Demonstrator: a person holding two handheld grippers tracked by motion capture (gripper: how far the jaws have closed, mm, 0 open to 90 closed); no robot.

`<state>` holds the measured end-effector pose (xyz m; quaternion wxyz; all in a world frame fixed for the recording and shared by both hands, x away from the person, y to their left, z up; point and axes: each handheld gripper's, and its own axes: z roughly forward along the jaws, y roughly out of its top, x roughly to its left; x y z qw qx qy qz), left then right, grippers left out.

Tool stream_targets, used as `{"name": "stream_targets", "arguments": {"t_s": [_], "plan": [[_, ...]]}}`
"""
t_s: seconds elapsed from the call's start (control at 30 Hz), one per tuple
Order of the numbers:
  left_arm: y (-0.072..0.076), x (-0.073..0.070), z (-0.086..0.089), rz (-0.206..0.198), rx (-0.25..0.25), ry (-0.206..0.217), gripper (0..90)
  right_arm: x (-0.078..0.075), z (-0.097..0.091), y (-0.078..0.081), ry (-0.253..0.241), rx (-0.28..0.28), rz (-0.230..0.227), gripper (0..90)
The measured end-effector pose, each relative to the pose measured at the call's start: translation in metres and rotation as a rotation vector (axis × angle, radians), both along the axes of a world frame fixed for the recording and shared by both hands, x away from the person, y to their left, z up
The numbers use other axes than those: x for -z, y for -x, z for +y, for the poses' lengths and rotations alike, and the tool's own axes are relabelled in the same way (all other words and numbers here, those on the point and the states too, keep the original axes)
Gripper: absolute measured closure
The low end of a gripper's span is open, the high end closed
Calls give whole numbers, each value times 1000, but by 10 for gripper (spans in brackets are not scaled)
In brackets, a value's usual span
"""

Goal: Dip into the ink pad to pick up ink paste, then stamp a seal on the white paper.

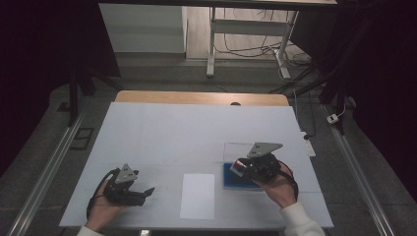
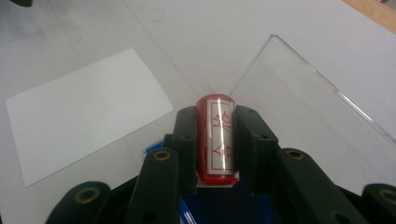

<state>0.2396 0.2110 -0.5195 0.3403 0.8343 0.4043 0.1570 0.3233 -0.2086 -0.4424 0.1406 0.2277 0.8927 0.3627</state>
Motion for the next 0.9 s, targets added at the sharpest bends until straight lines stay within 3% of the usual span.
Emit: {"name": "stream_targets", "arguments": {"t_s": [0.9], "plan": [[-1,1,0,3,-1,1,168,0,30,14,-33,-106,-1,704]]}}
